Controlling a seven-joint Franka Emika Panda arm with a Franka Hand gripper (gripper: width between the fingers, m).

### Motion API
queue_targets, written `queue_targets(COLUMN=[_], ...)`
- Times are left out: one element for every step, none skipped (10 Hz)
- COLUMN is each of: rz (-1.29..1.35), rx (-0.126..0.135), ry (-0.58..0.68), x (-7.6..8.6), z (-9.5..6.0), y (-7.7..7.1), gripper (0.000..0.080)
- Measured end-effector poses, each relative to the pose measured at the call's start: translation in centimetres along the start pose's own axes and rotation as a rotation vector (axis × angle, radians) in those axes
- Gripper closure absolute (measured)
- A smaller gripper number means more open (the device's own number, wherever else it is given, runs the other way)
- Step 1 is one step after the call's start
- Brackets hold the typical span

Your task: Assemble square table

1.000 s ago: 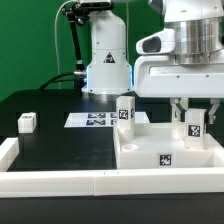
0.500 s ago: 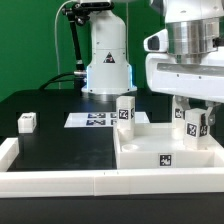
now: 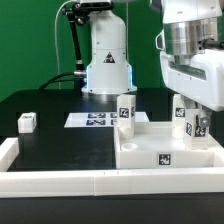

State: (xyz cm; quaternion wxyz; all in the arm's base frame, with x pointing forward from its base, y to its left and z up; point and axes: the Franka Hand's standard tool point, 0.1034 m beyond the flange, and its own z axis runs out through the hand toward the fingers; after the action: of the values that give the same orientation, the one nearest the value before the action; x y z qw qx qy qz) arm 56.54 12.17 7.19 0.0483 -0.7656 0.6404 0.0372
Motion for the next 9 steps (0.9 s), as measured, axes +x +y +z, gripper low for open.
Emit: queue_targets(rz=[-0.033,-0.039,-0.087,-0.190,-0.307,-0.411,-0.525,-0.639,-0.768], rx=[0.000,-0.001,-0.001,-0.002,-0.002,-0.001,-0.001,-0.001,-0.004], ry=[0.000,-0.001,-0.002,-0.002,-0.003,-0.004,-0.004,-0.003,0.001], x=[0.00,-0.04,-0.08,-0.18,-0.33,-0.46,-0.45,-0.33,-0.40], z=[0.01,0.01,-0.04,-0.01,0.01,0.03,0.03,0.01,0.01], y=[0.01,0.01,-0.04,-0.04,-0.03,-0.03,-0.03,-0.04,-0.03], gripper=[0.0506,0.0336,0.0217,0.0217,0.0165,0.0153,0.0151,0.0151,0.0151])
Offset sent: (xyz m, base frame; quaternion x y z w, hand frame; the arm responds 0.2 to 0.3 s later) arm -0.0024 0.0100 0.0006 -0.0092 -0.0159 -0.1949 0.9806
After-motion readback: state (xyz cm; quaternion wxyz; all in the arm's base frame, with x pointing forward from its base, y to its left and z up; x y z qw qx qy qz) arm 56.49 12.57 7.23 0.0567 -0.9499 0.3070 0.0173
